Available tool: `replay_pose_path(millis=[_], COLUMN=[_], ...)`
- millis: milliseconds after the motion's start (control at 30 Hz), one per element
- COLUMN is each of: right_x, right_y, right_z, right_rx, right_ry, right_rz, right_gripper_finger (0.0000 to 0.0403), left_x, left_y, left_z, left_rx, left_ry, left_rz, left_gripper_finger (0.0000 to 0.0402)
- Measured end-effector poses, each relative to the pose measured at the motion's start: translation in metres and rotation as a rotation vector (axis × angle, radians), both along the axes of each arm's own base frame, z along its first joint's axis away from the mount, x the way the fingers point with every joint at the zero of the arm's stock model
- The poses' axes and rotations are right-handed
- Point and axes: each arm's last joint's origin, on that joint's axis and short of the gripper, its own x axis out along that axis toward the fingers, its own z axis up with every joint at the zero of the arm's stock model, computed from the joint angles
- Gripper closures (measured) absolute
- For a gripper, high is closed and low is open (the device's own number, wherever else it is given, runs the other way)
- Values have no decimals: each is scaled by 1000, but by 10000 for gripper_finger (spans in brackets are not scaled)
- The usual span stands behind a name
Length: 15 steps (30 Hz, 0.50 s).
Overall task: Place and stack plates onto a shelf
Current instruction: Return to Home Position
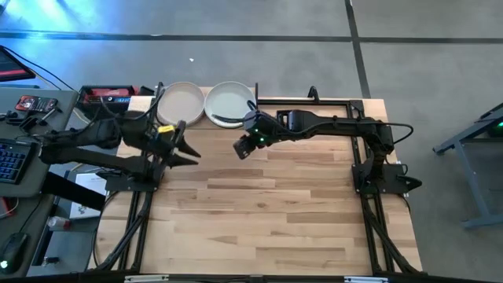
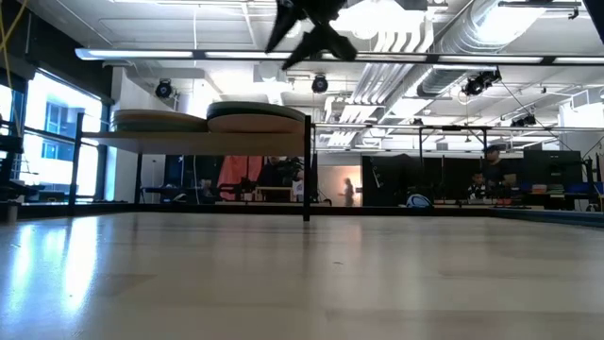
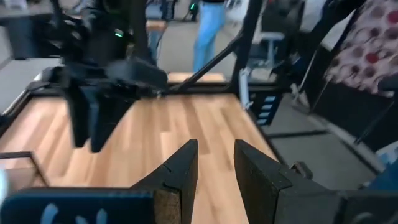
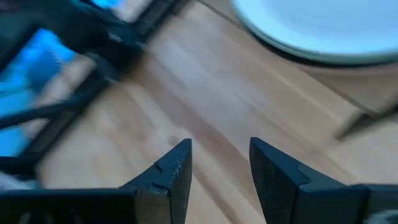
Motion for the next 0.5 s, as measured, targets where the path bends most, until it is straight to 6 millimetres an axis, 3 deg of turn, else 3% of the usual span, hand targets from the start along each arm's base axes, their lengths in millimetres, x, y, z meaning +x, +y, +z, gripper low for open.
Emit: replay_pose_path(millis=[300,500], right_x=[16,20], right_y=[4,7], right_z=[18,24], right_rx=[96,125], right_ry=[-260,-326], right_rz=[157,232], right_gripper_finger=[265,265], left_x=[-16,-27], left_y=[-12,-15], left_z=[-57,-92], left_rx=[-64,-102], left_ry=[-154,-177], left_rz=[-78,-99], left_gripper_finger=[310,310])
